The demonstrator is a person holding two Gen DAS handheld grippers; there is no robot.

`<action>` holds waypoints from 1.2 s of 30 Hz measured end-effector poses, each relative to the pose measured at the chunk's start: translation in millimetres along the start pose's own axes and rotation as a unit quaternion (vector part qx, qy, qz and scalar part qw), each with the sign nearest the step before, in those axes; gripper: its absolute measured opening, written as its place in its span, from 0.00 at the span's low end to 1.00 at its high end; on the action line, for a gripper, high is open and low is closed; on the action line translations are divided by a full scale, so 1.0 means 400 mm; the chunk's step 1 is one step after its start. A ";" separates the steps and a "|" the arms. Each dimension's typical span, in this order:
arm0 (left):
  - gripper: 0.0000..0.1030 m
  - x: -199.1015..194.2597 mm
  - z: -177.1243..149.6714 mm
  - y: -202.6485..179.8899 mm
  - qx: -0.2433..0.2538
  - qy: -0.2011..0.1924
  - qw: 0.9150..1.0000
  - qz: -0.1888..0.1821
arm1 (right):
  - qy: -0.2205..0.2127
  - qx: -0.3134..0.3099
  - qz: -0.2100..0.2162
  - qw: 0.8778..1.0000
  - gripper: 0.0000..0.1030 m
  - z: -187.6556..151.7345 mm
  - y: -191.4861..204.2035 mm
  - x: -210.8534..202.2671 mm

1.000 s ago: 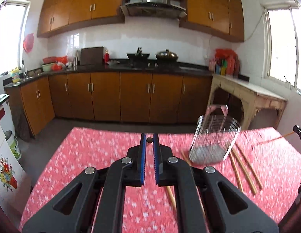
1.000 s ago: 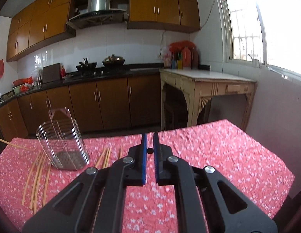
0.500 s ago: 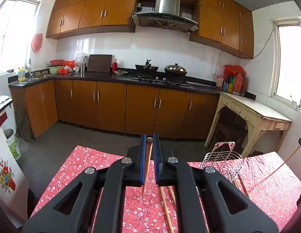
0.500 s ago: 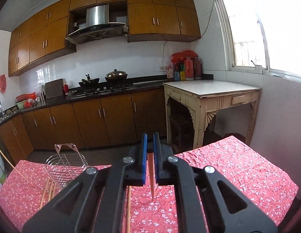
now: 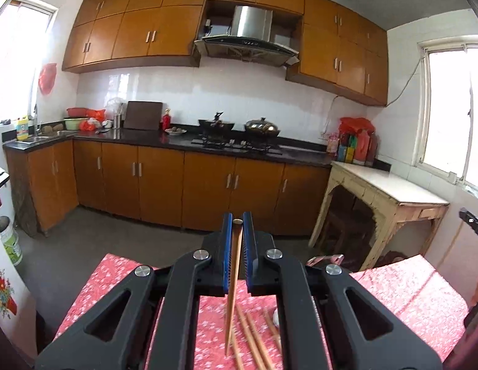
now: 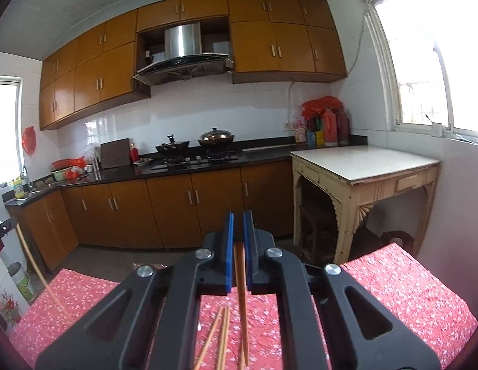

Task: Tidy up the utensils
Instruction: 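Lift both held chopsticks upright with the left and right tools, then lower the left tool's chopstick into the wire rack and open it while the right tool does the same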

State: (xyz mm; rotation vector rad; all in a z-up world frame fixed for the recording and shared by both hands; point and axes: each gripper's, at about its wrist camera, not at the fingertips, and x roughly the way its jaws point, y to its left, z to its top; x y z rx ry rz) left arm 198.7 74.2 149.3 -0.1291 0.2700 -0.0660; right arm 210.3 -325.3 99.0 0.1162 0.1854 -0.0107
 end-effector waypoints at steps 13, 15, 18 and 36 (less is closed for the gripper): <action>0.07 0.077 0.159 -0.179 -0.013 -0.052 0.997 -0.053 | -0.044 -0.004 0.051 0.998 0.07 0.172 0.185 0.115; 0.07 0.104 0.166 -0.194 -0.021 -0.050 0.997 -0.057 | -0.043 -0.003 0.055 0.998 0.07 0.179 0.203 0.145; 0.07 0.132 0.162 -0.214 -0.019 -0.052 0.997 -0.054 | -0.038 0.000 0.062 0.997 0.07 0.175 0.221 0.186; 0.07 0.296 0.000 -0.191 -0.040 0.031 0.998 -0.036 | 0.052 0.010 0.080 0.995 0.07 0.021 0.215 0.359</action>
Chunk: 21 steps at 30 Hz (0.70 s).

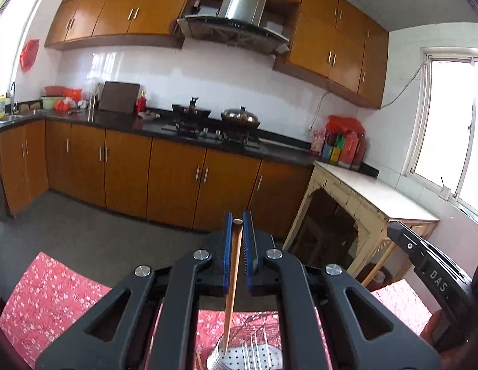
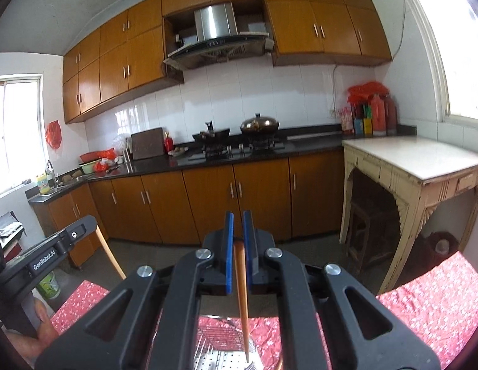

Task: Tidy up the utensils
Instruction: 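Lower the left tool's chopstick into the wire rack and open it while the right tool does the same, then move both tools back to the chopsticks and close each on one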

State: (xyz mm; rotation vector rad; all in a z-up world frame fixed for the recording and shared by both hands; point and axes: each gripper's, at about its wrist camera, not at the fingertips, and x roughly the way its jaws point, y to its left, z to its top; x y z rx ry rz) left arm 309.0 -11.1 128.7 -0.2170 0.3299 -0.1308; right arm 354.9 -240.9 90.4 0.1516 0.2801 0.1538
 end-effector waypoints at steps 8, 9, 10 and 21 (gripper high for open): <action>0.14 -0.007 -0.009 0.022 0.009 0.023 1.000 0.020 | 0.011 0.000 -0.031 0.999 0.35 -0.023 -0.019 0.010; 0.31 -0.017 -0.008 0.027 0.009 0.023 0.999 0.025 | 0.005 0.001 -0.039 0.999 0.46 -0.025 -0.025 -0.002; 0.42 -0.023 -0.006 0.030 0.008 0.021 0.999 0.031 | 0.001 0.001 -0.044 0.999 0.48 -0.025 -0.033 -0.015; 0.58 -0.144 -0.045 0.090 0.017 0.019 0.997 0.066 | 0.005 0.024 -0.101 0.995 0.56 -0.083 -0.159 -0.170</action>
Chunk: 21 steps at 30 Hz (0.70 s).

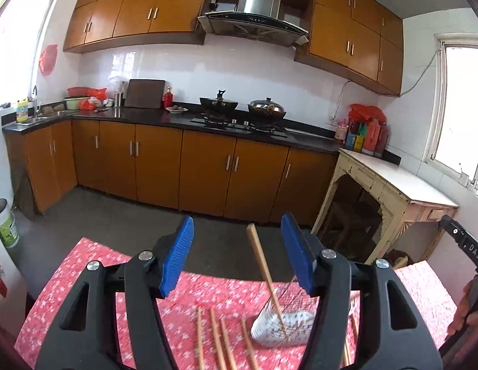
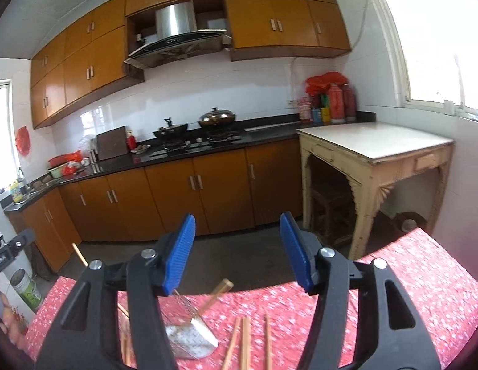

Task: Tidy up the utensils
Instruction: 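Move both tools back to the chopsticks and close each on one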

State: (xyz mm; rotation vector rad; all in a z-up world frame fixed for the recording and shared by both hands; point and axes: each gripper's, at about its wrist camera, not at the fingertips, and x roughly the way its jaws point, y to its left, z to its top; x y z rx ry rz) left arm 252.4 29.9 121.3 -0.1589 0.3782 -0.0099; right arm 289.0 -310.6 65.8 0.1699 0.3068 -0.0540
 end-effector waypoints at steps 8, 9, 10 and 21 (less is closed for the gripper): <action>0.59 -0.065 -0.100 0.052 0.005 0.018 1.000 0.020 | 0.035 0.001 -0.024 0.999 0.56 -0.119 -0.072 -0.059; 0.59 -0.071 -0.120 0.057 0.011 0.020 0.999 0.027 | 0.040 0.000 -0.025 0.999 0.56 -0.136 -0.078 -0.062; 0.60 -0.075 -0.135 0.063 0.015 0.021 0.999 0.031 | 0.046 -0.001 -0.026 0.999 0.56 -0.157 -0.084 -0.065; 0.66 -0.074 -0.394 0.109 0.058 0.093 0.993 0.043 | 0.203 -0.022 -0.002 0.979 0.38 -0.491 -0.121 -0.031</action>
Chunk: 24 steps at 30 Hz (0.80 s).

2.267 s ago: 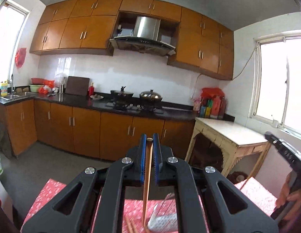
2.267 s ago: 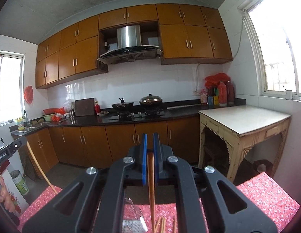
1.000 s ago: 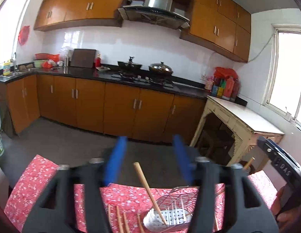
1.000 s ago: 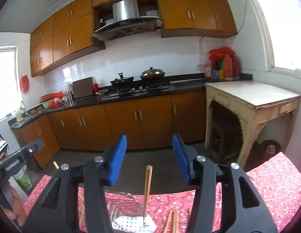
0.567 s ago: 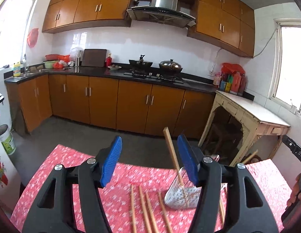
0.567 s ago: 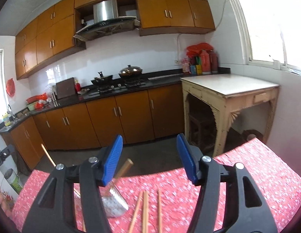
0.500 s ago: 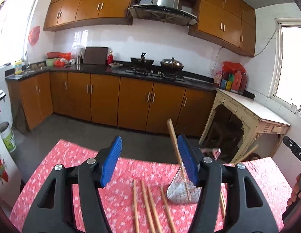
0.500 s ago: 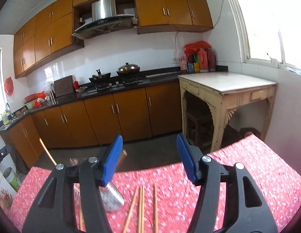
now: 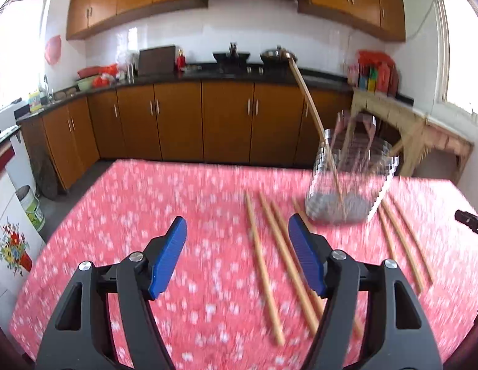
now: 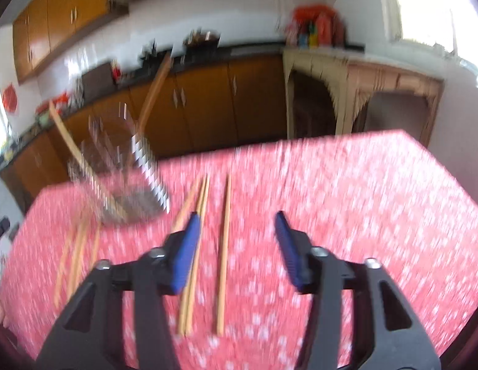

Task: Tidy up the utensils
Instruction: 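Move both tools back to the chopsticks and close each on one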

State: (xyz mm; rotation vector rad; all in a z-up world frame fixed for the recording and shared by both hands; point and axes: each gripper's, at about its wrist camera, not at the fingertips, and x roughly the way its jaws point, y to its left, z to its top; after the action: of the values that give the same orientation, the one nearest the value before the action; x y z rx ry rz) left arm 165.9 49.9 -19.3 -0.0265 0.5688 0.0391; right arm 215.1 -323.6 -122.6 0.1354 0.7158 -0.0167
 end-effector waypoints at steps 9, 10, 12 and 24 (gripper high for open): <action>0.66 0.032 -0.128 -0.027 0.025 0.055 0.998 -0.022 | 0.072 -0.026 0.003 0.997 0.36 -0.150 0.034 0.087; 0.66 0.037 -0.138 -0.031 0.026 0.061 0.997 -0.025 | 0.070 -0.028 -0.001 0.997 0.36 -0.152 0.036 0.089; 0.66 0.046 -0.151 -0.038 0.029 0.074 0.996 -0.030 | 0.070 -0.031 -0.012 0.997 0.25 -0.151 0.037 0.092; 0.19 0.125 -0.184 -0.077 0.027 0.157 0.987 -0.026 | 0.076 0.037 -0.049 0.995 0.08 -0.112 -0.050 0.116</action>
State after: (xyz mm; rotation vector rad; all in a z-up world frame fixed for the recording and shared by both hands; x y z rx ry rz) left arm 169.7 17.9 -107.5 0.0066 0.8831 -0.0316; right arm 219.6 -336.1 -188.9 0.1729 0.8737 -0.1278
